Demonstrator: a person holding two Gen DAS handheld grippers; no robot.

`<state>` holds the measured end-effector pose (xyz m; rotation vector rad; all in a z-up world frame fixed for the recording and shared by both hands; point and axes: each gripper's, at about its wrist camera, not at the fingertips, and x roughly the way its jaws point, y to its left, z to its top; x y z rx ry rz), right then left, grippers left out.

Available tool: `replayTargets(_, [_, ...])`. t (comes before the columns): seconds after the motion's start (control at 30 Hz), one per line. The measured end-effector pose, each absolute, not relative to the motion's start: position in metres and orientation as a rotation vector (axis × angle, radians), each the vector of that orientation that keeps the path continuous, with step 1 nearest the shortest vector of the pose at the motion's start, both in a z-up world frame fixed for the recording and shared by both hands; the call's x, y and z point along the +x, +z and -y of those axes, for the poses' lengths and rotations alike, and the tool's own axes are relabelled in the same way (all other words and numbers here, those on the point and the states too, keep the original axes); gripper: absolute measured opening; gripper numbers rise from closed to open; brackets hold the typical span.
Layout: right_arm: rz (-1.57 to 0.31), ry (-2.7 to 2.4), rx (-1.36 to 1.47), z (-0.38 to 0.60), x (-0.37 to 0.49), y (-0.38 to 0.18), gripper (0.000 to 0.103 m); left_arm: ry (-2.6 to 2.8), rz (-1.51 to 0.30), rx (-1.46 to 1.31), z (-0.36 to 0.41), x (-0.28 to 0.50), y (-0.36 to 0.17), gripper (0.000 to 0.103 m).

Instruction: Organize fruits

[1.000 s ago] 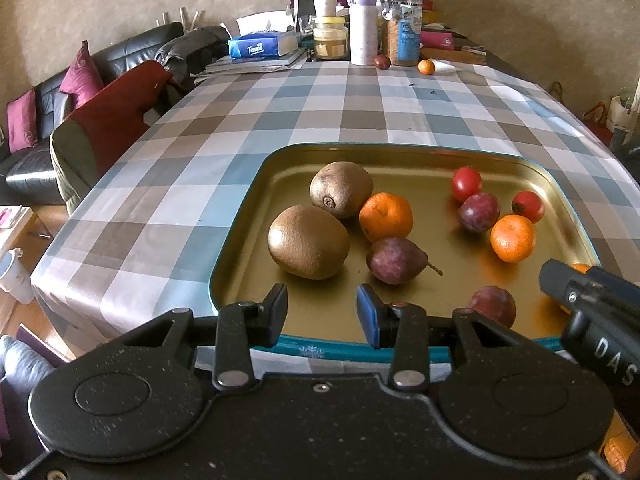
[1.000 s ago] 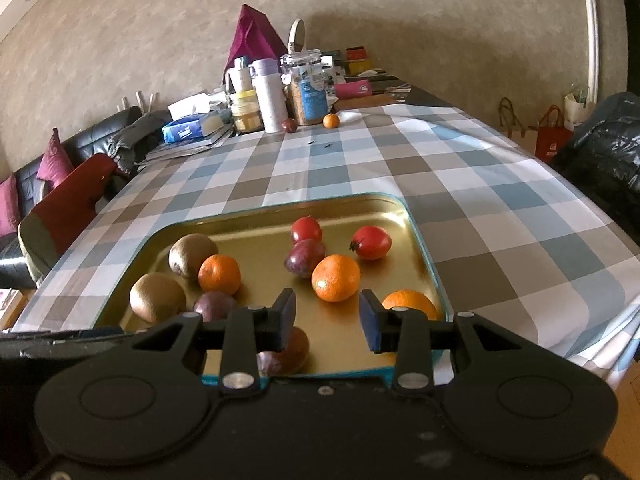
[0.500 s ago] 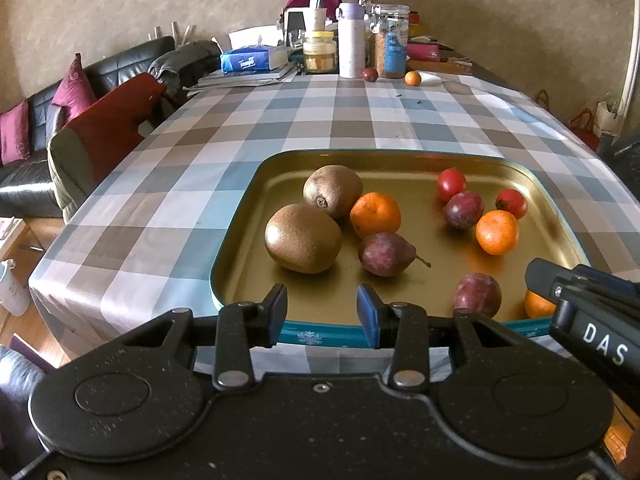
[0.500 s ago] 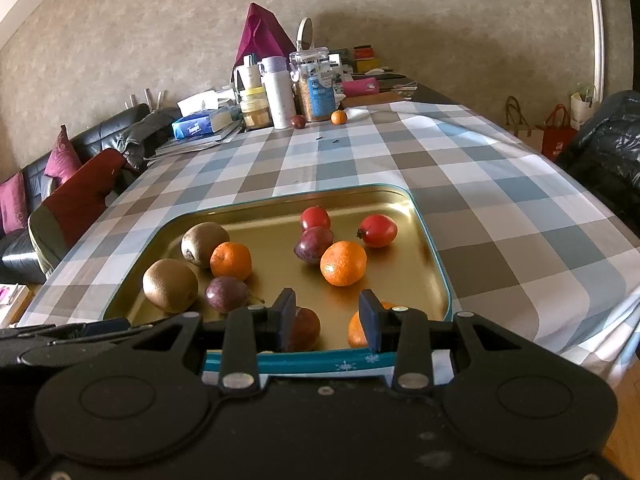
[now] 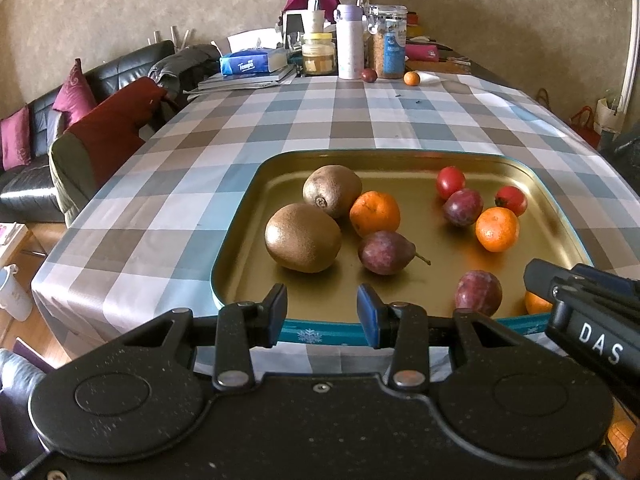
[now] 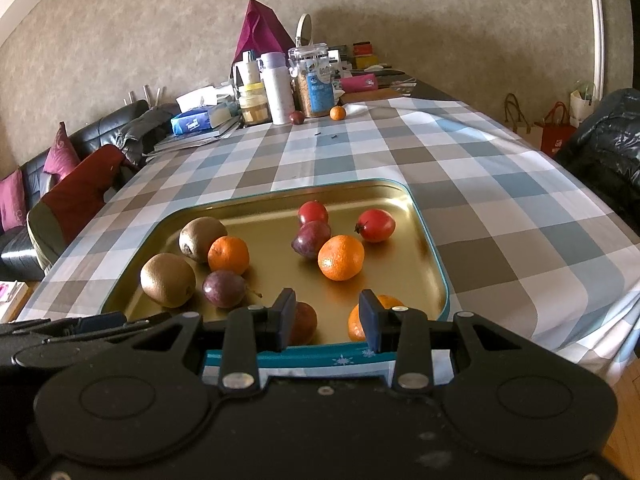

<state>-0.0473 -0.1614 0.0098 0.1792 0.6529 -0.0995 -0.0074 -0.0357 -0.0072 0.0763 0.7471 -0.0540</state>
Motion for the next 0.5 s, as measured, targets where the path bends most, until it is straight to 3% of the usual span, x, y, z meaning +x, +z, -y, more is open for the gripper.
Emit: replayTargets(0.5, [-0.656,-0.098,0.177,0.1618,-0.0475,0.0096,0.038,-0.066,-0.766,0.081,0.0380,-0.0043,-0.0093,0.049])
